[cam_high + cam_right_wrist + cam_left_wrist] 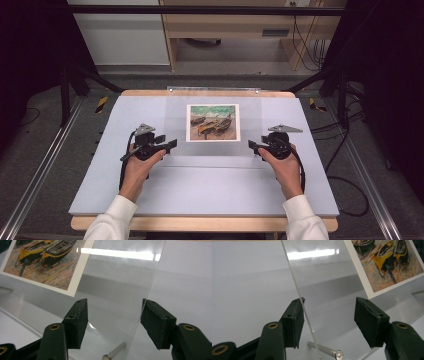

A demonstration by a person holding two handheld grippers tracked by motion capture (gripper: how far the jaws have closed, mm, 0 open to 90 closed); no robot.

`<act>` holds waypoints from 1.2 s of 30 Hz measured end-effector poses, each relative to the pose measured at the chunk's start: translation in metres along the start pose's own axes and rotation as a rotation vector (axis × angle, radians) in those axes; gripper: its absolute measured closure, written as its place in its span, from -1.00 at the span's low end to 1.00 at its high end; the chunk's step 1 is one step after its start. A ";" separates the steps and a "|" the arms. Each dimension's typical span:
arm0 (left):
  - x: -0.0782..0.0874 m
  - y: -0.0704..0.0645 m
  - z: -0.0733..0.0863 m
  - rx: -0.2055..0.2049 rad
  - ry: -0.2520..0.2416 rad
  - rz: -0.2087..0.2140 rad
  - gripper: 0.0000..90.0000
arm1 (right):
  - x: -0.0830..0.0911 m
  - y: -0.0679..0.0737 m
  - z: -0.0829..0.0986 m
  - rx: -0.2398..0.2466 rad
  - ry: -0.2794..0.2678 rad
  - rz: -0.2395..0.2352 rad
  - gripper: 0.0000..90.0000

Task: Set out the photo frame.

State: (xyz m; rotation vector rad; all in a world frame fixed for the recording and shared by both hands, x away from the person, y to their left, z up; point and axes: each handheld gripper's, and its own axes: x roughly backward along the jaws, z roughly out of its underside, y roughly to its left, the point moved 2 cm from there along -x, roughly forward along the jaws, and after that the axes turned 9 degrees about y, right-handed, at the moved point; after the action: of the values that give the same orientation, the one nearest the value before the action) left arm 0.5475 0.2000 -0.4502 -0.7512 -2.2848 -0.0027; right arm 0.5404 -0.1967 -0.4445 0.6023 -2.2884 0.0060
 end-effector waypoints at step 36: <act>0.022 -0.011 0.022 -0.036 0.006 -0.047 0.31 | 0.023 0.013 0.026 0.053 -0.023 0.071 0.34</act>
State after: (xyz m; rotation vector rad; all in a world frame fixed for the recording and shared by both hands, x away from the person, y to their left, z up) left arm 0.5153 0.2071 -0.4502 -0.7148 -2.3011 -0.0678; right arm 0.5035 -0.2001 -0.4449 0.5505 -2.3371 0.0950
